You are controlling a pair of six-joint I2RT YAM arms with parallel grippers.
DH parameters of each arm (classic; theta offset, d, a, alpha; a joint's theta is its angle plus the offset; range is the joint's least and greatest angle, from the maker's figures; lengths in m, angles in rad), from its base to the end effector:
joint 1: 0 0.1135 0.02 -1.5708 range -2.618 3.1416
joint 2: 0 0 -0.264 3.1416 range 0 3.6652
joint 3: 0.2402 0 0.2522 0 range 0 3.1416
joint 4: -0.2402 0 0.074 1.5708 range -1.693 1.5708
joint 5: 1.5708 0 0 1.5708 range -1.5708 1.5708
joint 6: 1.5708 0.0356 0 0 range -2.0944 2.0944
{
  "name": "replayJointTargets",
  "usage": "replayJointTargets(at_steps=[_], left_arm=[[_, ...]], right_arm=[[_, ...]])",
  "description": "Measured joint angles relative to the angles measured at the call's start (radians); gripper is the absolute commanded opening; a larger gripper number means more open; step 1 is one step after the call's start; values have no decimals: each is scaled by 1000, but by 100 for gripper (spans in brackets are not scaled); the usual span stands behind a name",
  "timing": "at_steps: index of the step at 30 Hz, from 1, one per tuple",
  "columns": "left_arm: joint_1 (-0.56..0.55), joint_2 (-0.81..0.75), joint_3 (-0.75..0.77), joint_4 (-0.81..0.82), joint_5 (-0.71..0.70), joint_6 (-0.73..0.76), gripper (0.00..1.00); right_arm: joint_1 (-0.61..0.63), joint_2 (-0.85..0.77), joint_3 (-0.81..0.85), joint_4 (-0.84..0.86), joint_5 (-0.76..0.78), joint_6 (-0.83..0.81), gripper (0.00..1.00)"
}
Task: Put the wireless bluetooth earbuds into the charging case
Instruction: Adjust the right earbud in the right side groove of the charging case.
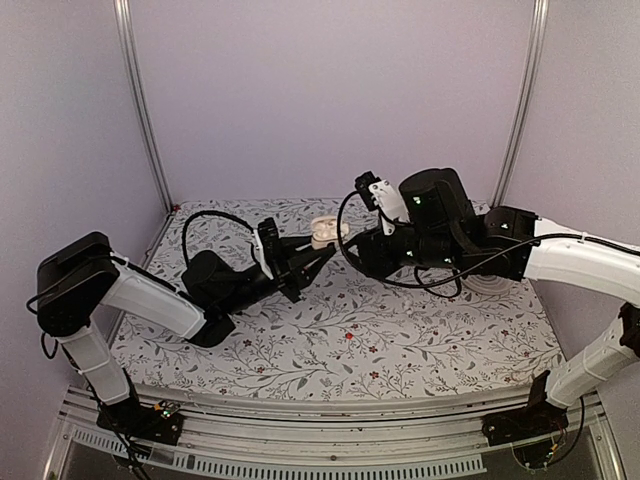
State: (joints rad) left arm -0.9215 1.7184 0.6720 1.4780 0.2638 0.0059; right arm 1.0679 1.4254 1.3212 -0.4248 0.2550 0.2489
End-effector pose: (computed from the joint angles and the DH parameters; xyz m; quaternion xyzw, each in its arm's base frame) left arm 0.1932 -0.2699 0.2380 0.3382 0.4286 -0.4326 0.7175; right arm 0.1646 0.2806 0.3542 -0.2845 0.8144 0.2148 0.4579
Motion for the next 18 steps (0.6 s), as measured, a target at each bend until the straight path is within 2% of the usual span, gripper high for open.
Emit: replayJointTargets(at_steps=[3,9,14,18], left_arm=[[7,2,-5,15,29,-36,0],[17,3,-20,25,92,-90,0],[20,3,-29,27,132,-126,0],[21,3,-32,27,153,-150,0]], right_arm=[[5,-48,-56,22,-53,-2,53],[-81,-195,-187,116,-231,3,31],[-164,-256,-243,220,-373,30,24],[-172,-245,-244,291,-467,52,20]])
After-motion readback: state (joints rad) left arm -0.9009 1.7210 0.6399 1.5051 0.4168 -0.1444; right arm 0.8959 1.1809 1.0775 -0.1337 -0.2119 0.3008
